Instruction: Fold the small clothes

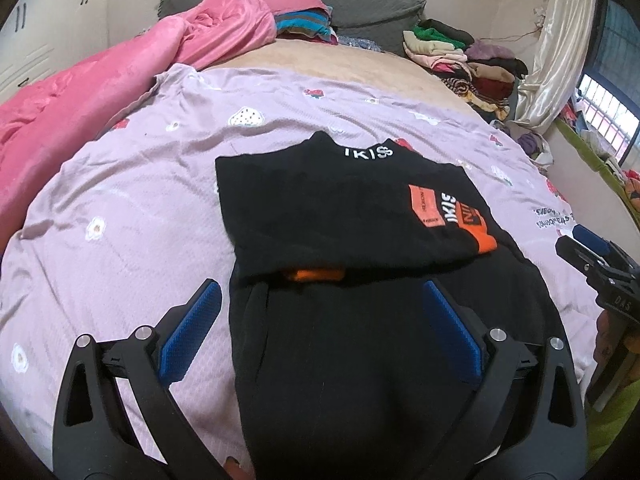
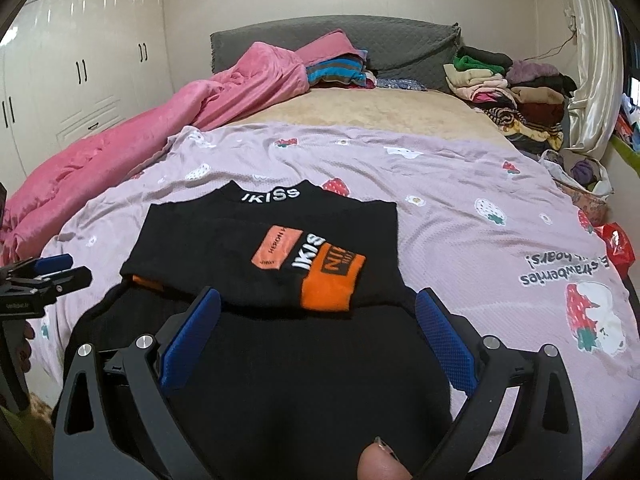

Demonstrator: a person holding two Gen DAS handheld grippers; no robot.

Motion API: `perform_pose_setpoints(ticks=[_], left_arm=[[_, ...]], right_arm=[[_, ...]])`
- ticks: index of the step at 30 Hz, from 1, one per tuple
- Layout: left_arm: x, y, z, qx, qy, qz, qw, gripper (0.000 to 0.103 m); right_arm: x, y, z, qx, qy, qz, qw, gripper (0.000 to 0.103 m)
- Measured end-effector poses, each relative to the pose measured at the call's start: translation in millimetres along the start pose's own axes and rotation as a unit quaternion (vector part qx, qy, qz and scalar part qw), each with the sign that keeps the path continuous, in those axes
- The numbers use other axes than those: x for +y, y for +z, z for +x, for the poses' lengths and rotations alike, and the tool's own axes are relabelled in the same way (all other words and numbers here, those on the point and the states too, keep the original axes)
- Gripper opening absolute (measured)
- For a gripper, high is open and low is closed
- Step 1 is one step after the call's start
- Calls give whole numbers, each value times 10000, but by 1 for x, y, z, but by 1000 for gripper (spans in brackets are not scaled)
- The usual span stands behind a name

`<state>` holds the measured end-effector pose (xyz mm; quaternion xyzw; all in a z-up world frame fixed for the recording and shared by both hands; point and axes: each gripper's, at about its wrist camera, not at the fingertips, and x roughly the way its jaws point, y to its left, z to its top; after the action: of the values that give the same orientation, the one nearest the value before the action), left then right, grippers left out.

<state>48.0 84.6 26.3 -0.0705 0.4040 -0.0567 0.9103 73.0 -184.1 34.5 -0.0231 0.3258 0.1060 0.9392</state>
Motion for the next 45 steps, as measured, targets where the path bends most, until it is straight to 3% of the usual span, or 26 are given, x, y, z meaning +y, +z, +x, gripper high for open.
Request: perform_pose_setpoints(ticks=[15,27,38,45], left_arm=[[25,-35,-18,251,107,-286,9992,93],[32,-82,-26,760,-283,-448,9957,93],[36,-118,-33,1172,-645,-617,9891,45],[35,-137,-35,1379,-775,-737,9847,40]], right_arm=[[-18,-32,-21,219,-150,-9,9996,97],[-24,-51,-26,399,-187,-19,9990,97],[-24,-62,-33,487,-139,-58,9987,97],[-30,-75,-36,614,-118,-26,9980,97]])
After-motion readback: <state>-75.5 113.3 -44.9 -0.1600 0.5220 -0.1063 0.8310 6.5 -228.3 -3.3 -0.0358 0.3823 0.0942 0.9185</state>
